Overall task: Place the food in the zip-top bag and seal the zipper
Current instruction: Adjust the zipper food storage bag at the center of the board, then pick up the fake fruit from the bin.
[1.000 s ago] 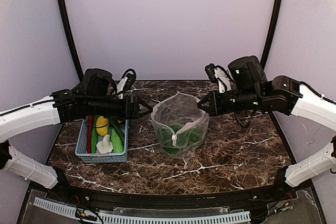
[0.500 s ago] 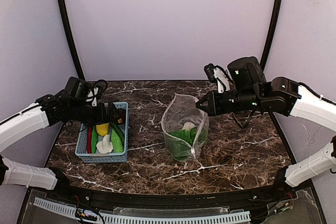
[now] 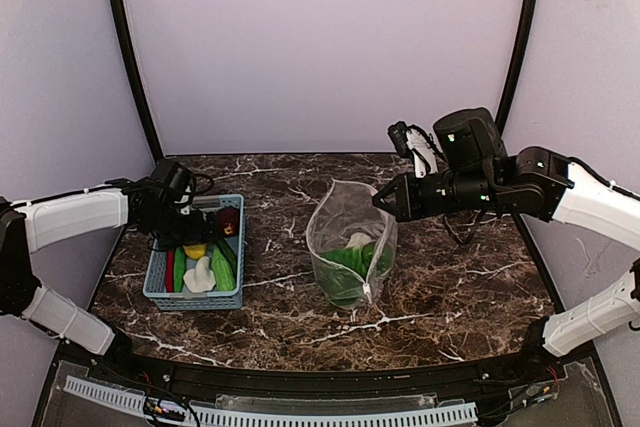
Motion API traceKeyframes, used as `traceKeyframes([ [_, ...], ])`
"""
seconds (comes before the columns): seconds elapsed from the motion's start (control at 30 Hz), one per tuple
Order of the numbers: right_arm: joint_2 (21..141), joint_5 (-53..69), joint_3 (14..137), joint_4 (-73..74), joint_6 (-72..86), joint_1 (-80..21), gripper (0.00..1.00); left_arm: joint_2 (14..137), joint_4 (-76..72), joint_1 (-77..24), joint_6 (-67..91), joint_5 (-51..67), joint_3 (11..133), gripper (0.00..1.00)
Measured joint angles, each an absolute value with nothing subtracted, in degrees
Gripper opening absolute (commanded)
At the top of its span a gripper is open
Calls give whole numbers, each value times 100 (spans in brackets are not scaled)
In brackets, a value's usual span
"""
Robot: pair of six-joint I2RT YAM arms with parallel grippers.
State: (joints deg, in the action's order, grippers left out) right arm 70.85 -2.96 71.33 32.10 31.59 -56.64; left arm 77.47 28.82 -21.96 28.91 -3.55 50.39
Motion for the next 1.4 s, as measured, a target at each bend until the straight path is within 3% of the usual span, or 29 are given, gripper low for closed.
traceKeyframes([
  [0.4,7116,-261,7133,3208,3157,-5664,0,8294,2482,-1852,2655,-600,5033,89],
  [0.5,7120,-259,7133,3208,3157,-5664,0,8427,2405,-1780,2613,-652,5022,81],
  [0.8,7183,-237,7146,3203,3151,-5666,0,8774,2255,-1745,2567,-659,4932,79],
  [1.07,7236,-209,7157,3181,3129,-5664,0,9006,2088,-1712,2523,-633,4932,62],
  [1.4,7249,-156,7166,3175,3094,-5664,0,9011,2086,-1712,2508,-668,4932,57],
])
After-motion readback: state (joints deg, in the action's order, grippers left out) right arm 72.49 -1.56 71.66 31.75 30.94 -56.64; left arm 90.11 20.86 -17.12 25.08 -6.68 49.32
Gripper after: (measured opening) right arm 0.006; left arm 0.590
